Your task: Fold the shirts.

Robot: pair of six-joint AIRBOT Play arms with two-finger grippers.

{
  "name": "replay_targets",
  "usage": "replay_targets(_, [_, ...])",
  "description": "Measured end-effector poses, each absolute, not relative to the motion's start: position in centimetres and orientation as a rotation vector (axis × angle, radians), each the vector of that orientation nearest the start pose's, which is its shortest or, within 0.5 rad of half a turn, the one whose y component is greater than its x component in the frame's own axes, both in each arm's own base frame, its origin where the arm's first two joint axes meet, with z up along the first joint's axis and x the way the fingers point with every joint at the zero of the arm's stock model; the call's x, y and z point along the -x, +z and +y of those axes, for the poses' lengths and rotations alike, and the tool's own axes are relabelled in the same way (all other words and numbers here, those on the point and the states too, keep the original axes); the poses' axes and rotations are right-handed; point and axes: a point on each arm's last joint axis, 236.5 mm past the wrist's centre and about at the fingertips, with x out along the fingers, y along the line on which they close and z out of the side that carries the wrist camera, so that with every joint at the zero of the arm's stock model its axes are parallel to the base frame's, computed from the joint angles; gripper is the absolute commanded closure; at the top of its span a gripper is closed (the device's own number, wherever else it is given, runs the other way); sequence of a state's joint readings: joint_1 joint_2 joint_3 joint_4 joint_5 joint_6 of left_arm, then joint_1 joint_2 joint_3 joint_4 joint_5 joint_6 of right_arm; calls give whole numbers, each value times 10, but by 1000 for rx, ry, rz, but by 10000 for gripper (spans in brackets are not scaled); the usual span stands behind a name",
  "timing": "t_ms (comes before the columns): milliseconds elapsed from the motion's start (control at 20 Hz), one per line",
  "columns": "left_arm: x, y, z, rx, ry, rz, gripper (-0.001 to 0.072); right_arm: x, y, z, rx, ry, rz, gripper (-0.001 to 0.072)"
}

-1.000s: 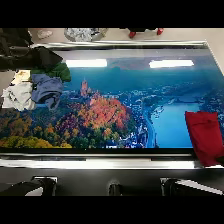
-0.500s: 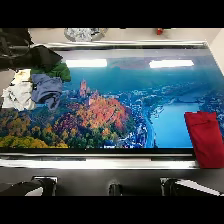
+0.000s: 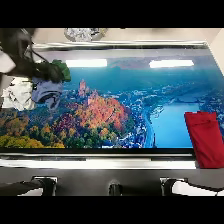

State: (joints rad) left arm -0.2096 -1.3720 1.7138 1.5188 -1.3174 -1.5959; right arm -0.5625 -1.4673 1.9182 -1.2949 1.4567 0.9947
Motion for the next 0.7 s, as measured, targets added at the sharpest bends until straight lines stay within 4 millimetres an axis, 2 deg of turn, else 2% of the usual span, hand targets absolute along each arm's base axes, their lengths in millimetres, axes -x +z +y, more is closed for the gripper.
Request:
replay_targets(50, [-433,138,-99,-63,-189,1080,126,-425,166,-151,102,91,1054,182])
replay_targets(150, [-407,91,-95,-58,-161,1237,128,-415,118,-90,126,239,1233,183])
replay_targets(200, [-394,73,-93,-49,-143,1291,128,-408,101,-65,142,297,1295,180])
replay_targets(300, [-379,52,-94,-39,-126,1340,128,-401,78,-31,183,364,1367,165])
replay_targets(450, [-366,37,-98,-31,-119,1378,128,-394,63,-2,226,424,1411,154])
replay_targets(700, [-360,29,-99,-28,-113,1396,128,-388,55,11,253,447,1440,154])
